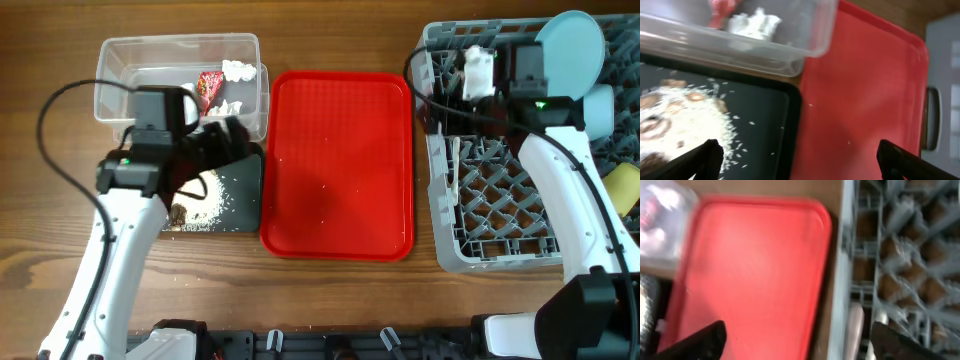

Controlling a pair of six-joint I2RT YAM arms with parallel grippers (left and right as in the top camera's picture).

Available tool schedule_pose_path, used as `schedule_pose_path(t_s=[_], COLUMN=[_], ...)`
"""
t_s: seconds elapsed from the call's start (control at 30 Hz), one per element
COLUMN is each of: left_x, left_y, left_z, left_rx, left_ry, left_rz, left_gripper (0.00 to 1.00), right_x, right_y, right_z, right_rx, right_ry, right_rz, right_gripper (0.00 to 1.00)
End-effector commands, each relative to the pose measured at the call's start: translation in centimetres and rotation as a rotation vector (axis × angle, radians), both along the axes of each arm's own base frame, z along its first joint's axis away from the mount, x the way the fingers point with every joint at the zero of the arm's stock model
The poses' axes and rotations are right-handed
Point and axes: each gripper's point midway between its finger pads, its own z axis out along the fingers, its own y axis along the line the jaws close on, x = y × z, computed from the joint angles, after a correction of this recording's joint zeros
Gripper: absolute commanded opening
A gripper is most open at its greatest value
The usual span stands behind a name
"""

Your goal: Sort waste into correct bins and load items into the dishwasher rack

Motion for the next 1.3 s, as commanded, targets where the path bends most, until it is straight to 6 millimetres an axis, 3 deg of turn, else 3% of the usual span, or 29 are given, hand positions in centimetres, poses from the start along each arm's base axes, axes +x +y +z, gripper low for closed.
schedule_pose_path(t_s=[0.0,0.17,0.37,0.43,0.57,0.73,0.83,0.93,1.27], left_x=[-0.7,-4.3,-6.9,-7.5,-9.7,-11.5,-12.0,-12.5,-13.1], left_y=[-1.1,0.4,0.9,0.9,0.9,1.1,1.1,1.2,1.3], left_z=[-2.6,-4.7,-3.7,-2.9,-0.1,2.6,4.8,5.7,4.9], left_rx=[0.059,0.075,0.084,0.086,0.092,0.061,0.055,0.051,0.054], left_ry=[0.091,0.278,0.311,0.258,-0.017,-0.229,-0.338,-0.386,-0.346], left_rz=[-0.11,-0.082,-0.091,-0.11,-0.151,-0.117,-0.113,-0.111,-0.113], left_gripper=[1.0,1.0,1.0,1.0,1.0,1.0,1.0,1.0,1.0], right_x=[-0.5,-4.5,-6.2,-6.8,-10.0,-13.3,-14.6,-15.0,-14.4], right_y=[-1.1,-3.0,-3.5,-3.5,-3.7,-5.3,-5.2,-5.2,-5.3], right_z=[-0.5,-2.4,-0.8,0.4,3.7,5.3,6.3,6.7,5.6], right_rx=[-0.014,-0.05,-0.061,-0.059,-0.06,-0.114,-0.104,-0.103,-0.107], right_ry=[0.056,0.243,0.203,0.132,-0.145,-0.302,-0.347,-0.365,-0.316], right_rz=[-0.049,-0.1,-0.117,-0.118,-0.13,-0.22,-0.225,-0.226,-0.223], right_gripper=[1.0,1.0,1.0,1.0,1.0,1.0,1.0,1.0,1.0])
